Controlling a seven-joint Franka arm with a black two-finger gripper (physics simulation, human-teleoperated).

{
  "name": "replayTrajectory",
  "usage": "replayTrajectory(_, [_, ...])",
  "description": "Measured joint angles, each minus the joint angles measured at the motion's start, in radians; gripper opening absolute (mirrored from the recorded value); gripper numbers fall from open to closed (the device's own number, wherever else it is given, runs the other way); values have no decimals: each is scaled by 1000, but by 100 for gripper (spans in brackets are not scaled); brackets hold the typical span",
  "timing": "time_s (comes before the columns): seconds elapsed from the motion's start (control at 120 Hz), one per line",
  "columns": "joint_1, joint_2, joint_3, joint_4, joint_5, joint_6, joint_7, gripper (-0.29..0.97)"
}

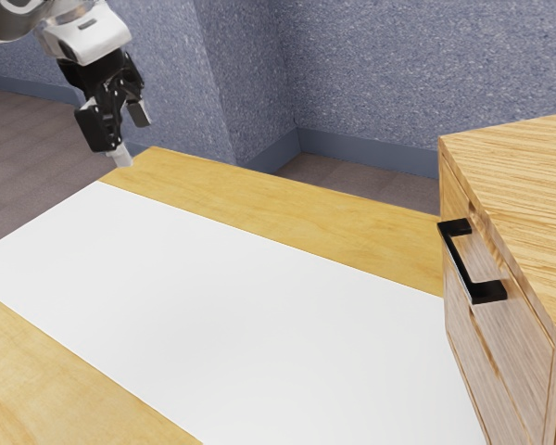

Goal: Pull the drawer handle with one arm to open the drawer

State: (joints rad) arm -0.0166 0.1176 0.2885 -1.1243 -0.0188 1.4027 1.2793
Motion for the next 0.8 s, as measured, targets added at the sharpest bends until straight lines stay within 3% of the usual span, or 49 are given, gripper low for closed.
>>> replayTrajectory(0.275, [-12,28,-11,-26,-15,-2,54,68])
replayTrajectory(0.45, [29,-167,-170,-260,-15,-8,131,68])
replayTrajectory(0.65, [59,-203,-288,-361,-18,35,370,68])
replayTrajectory(0.8, [71,-211,-296,-431,-161,134,596,68])
